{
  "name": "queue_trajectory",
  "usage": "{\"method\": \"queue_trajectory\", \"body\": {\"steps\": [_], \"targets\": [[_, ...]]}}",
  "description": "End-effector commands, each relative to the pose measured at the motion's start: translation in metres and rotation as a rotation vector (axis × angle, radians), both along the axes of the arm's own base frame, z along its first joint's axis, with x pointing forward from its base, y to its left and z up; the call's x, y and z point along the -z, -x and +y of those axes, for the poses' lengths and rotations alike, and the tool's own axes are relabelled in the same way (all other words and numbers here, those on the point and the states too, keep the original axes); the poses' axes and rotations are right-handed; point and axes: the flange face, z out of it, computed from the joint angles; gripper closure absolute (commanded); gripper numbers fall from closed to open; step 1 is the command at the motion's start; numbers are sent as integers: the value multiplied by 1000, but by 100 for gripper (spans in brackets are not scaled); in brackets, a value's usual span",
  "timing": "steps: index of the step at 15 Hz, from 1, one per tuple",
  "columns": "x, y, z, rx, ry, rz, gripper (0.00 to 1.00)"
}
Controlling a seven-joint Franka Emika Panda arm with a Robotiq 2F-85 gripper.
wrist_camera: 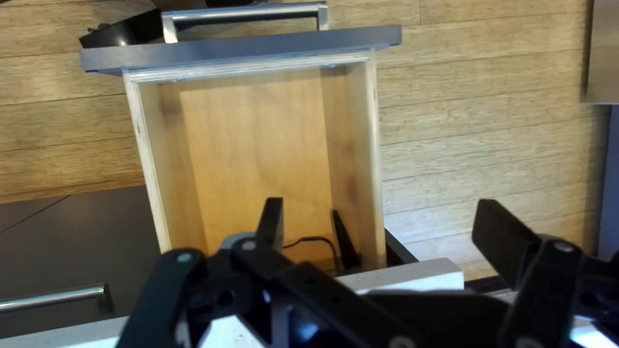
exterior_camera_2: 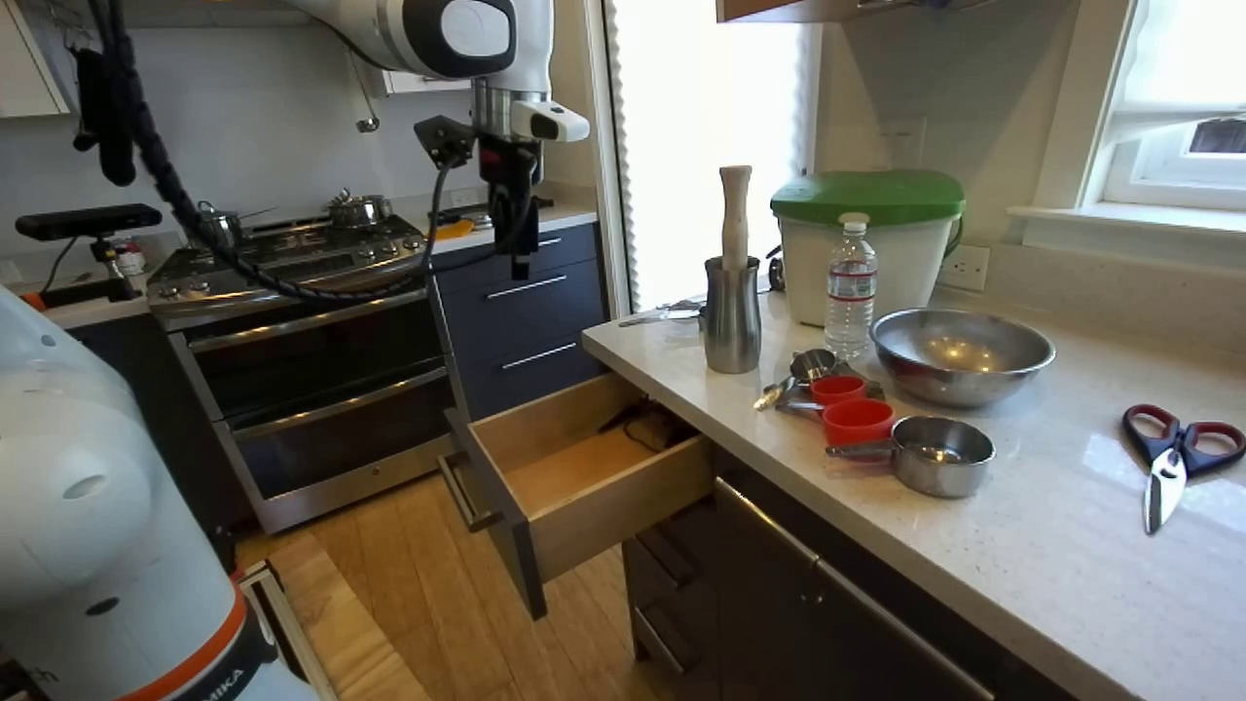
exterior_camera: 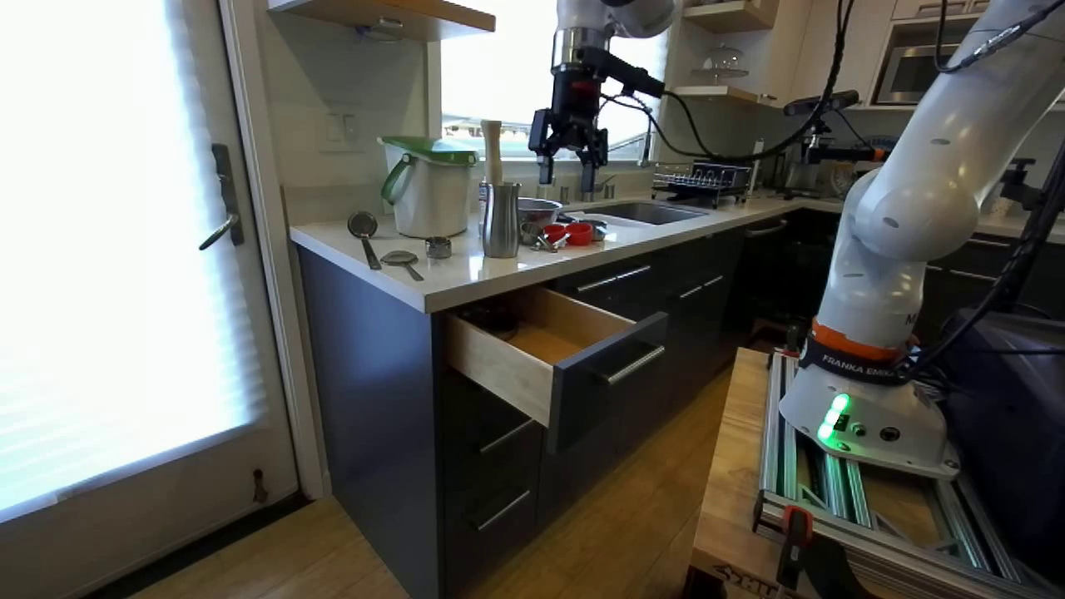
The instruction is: Unstack the measuring cups
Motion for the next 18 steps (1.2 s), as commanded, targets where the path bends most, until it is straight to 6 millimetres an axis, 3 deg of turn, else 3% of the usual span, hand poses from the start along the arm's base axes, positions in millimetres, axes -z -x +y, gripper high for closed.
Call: {"method": "queue_trajectory", "body": {"steps": [1, 10, 18], "targets": [[-8, -35, 26, 138, -3, 11, 0], [1, -129, 77, 418, 133, -59, 0], [54, -190, 85, 571, 252, -19, 0]]}}
